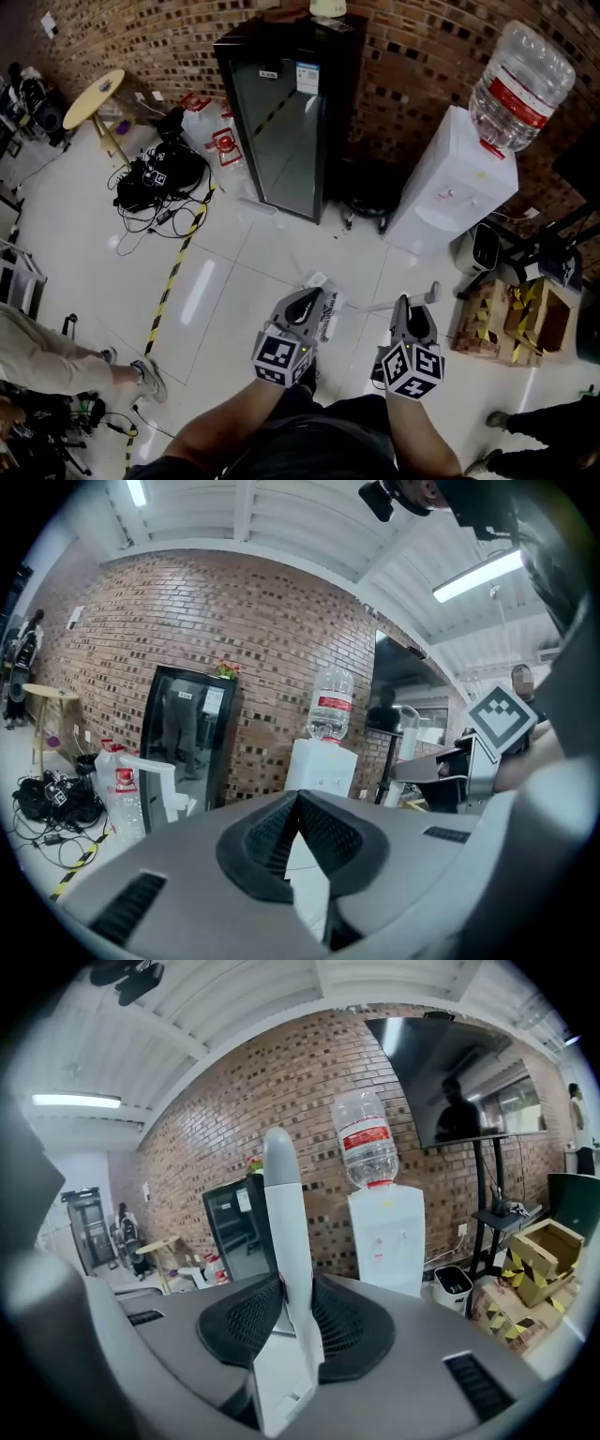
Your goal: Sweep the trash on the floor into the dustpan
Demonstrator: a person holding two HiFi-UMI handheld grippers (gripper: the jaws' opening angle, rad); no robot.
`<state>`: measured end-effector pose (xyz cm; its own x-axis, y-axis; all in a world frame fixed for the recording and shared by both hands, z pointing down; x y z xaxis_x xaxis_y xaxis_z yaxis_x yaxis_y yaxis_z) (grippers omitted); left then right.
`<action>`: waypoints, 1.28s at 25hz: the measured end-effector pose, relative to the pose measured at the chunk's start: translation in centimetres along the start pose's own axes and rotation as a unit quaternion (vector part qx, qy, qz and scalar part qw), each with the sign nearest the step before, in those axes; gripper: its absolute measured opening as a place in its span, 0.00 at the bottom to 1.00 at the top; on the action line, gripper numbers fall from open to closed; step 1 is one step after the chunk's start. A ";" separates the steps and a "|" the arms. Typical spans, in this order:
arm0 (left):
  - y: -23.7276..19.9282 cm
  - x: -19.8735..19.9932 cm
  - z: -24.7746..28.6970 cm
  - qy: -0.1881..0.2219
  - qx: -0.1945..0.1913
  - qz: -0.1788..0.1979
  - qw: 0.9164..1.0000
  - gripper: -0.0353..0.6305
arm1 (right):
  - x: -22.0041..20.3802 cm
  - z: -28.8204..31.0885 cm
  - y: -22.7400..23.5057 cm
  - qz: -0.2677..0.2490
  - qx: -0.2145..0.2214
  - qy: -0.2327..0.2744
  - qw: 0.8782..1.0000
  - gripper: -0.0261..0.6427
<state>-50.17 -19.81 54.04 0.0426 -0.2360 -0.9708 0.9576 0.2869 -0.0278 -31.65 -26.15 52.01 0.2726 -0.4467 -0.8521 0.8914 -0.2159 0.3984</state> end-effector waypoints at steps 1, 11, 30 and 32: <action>0.8 0.4 0.5 -0.001 -0.003 0.004 1.000 0.06 | 0.7 -0.5 0.8 -0.001 0.001 0.002 1.000 0.22; 12.7 10.4 5.7 0.059 -0.084 0.053 0.993 0.06 | 13.1 -9.9 10.0 -0.022 0.006 0.076 0.997 0.22; 40.0 26.6 6.0 0.098 -0.175 0.085 0.976 0.06 | 30.2 -36.8 27.1 -0.095 -0.009 0.167 0.981 0.21; 41.6 27.6 5.8 0.099 -0.180 0.093 0.974 0.06 | 30.4 -38.7 28.9 -0.098 -0.021 0.169 0.980 0.21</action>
<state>-7.49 -19.79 27.44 0.1170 0.0241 -0.9928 0.7753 0.6225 0.1064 16.45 -12.37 24.46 0.1923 -0.0852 -0.9776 0.9511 -0.2291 0.2071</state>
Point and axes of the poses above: the fingertips, and each gripper's own axes: z forward along the fingers, y to its right, x out of its top, the point moved 2 cm from there along -z, backward along the fingers, and after that the axes turned 11 degrees about z, right-handed, at the moved point
